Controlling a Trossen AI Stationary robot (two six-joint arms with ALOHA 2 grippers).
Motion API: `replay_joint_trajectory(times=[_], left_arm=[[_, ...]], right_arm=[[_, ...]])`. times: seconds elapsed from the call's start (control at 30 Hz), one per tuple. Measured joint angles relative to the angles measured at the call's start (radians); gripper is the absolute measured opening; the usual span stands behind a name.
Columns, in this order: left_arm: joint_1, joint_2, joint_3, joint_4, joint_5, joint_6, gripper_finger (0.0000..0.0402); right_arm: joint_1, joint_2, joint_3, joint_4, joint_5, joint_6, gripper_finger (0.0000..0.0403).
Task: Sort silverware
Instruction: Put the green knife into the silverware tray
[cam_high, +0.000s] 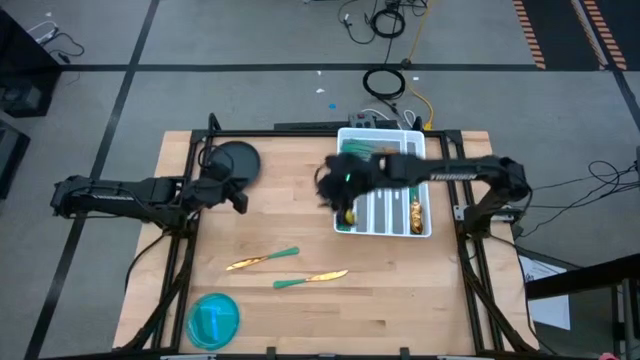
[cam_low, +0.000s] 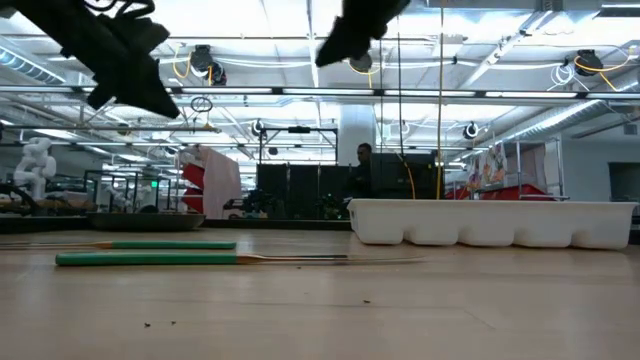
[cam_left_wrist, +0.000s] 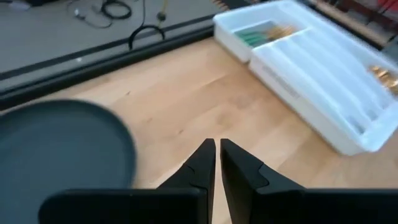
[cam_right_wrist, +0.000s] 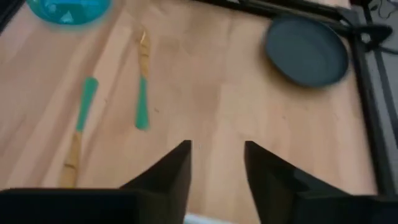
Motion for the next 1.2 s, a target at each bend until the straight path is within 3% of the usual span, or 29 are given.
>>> replay_joint_trajectory(times=[0.13, 0.3, 0.77, 1.07, 1.2], left_arm=[[0.000, -0.005, 0.010, 0.062, 0.027, 0.048, 0.0032], [-0.019, -0.018, 0.065, 0.080, 0.084, 0.106, 0.0032], [-0.127, -0.057, 0.123, 0.064, 0.218, 0.162, 0.0032], [-0.153, -0.056, 0.123, 0.056, 0.222, 0.156, 0.0032], [-0.160, -0.056, 0.123, 0.053, 0.222, 0.155, 0.0032]], right_arm=[[0.096, 0.085, 0.000, 0.093, 0.077, 0.073, 0.0194], [0.149, 0.213, 0.000, 0.212, 0.078, 0.202, 0.0226], [0.250, 0.387, -0.001, 0.390, 0.051, 0.335, 0.0231], [0.356, 0.514, -0.002, 0.436, 0.029, 0.375, 0.0231], [0.397, 0.529, -0.002, 0.427, 0.078, 0.379, 0.0231]])
